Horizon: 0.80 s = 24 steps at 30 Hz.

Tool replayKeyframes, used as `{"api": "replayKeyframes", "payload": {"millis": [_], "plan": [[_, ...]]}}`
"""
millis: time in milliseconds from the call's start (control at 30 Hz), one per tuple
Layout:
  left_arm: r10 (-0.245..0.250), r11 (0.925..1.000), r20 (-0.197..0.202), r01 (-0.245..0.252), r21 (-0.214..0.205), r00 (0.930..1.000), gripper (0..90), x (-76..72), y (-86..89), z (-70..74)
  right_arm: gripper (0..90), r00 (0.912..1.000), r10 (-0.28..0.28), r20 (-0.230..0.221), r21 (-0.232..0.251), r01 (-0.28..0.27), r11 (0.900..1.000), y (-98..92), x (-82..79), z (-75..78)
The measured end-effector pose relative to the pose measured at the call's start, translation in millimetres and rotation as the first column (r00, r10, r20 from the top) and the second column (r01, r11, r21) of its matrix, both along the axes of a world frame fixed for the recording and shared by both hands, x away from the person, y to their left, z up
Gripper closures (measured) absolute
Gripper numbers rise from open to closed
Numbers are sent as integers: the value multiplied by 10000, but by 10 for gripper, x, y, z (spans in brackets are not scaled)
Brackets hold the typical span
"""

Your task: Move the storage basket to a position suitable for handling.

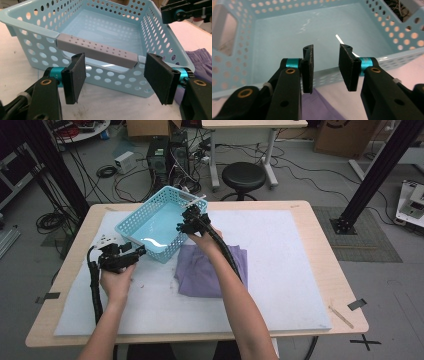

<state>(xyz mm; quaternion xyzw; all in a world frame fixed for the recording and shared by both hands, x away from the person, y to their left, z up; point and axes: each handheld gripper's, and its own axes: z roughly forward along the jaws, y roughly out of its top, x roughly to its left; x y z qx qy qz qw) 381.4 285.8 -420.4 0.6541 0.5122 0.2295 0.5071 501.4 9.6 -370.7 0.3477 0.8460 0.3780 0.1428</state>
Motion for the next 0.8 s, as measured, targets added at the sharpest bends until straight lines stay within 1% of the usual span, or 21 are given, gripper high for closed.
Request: {"api": "replayKeyframes", "payload": {"millis": [67, 133, 167, 200, 233, 267, 300, 333, 367, 433, 467, 500, 533, 567, 600, 633, 667, 700, 733, 767, 800], "plan": [[32, 10000, 118, -32, -23, 9999, 344, 14, -7, -11, 668, 10000, 19, 22, -92, -18, 10000, 6, -8, 4], [-45, 9999, -98, 44, -153, 9999, 360, 7, -3, -13, 661, 9999, 81, 83, -215, -79, 9997, 28, -19, 7], [-117, 9999, -203, 115, -107, 9997, 371, 1, -13, -14, 594, 9995, 92, 293, -358, -81, 9993, 43, -22, 6], [-364, 9993, -330, 360, -122, 9988, 371, -6, -34, -14, 547, 9981, -14, 611, -557, 49, 9984, 55, -18, 0], [-798, 9967, -320, 793, -141, 9963, 371, -50, -102, -23, 552, 9971, -238, 723, -535, 278, 9982, 38, 30, -25], [-798, 9967, -320, 793, -141, 9963, 373, -50, -102, -23, 552, 9971, -238, 723, -535, 278, 9982, 38, 30, -25], [-956, 9954, -296, 955, -64, 9950, 378, -77, -146, -30, 609, 9972, -387, 642, -523, 421, 9977, 15, 71, -29], [-1038, 9945, -294, 1041, 101, 9942, 378, -97, -195, -42, 628, 9971, -369, 660, -698, 415, 9967, 13, 79, -15], [-1028, 9944, -256, 1034, 223, 9944, 378, -109, -237, -61, 628, 9971, -369, 660, -698, 415, 9967, 13, 79, -15], [-1174, 9928, -431, 1183, 198, 9921, 379, -90, -303, -106, 643, 9970, -299, 718, -1176, 383, 9923, 23, 77, 11], [-1304, 9912, -577, 1314, 131, 9898, 379, -83, -346, -121, 643, 9978, -260, 605, -1325, 338, 9906, 37, 76, 24], [-1450, 9893, -596, 1456, 62, 9876, 379, -91, -403, -129, 643, 9978, -260, 605, -1325, 338, 9906, 37, 76, 24], [-1612, 9867, -539, 1620, 112, 9855, 379, -113, -468, -129, 635, 9976, -213, 666, -1482, 310, 9885, 65, 73, 20], [-1680, 9834, -441, 1705, 614, 9848, 379, -149, -593, -126, 623, 9977, -201, 648, -1455, 294, 9889, 81, 75, 18], [-1680, 9834, -441, 1705, 614, 9848, 380, -149, -593, -126, 623, 9977, -201, 648, -1455, 294, 9889, 81, 75, 18], [-1460, 9841, -441, 1497, 954, 9883, 380, -150, -634, -126, 623, 9983, -156, 561, -1414, 234, 9897, 96, 78, 19], [-1179, 9851, -442, 1224, 1210, 9920, 394, -136, -648, -135, 624, 9998, 32, 198, -1346, -5, 9909, 139, 82, 13], [-1062, 9867, -506, 1116, 1186, 9931, 394, -116, -631, -151, 624, 9998, 32, 198, -1346, -5, 9909, 139, 82, 13], [-1053, 9888, -512, 1101, 1009, 9931, 432, -102, -605, -160, 626, 9998, 110, 158, -1418, -87, 9899, 165, 74, 10], [-938, 9899, -497, 985, 1022, 9943, 448, -92, -581, -161, 641, 9997, 231, 34, -1508, -223, 9883, 197, 63, -1], [-673, 9903, -376, 713, 1192, 9970, 448, -81, -560, -166, 641, 9997, 231, 34, -1508, -223, 9883, 197, 63, -1]]}}
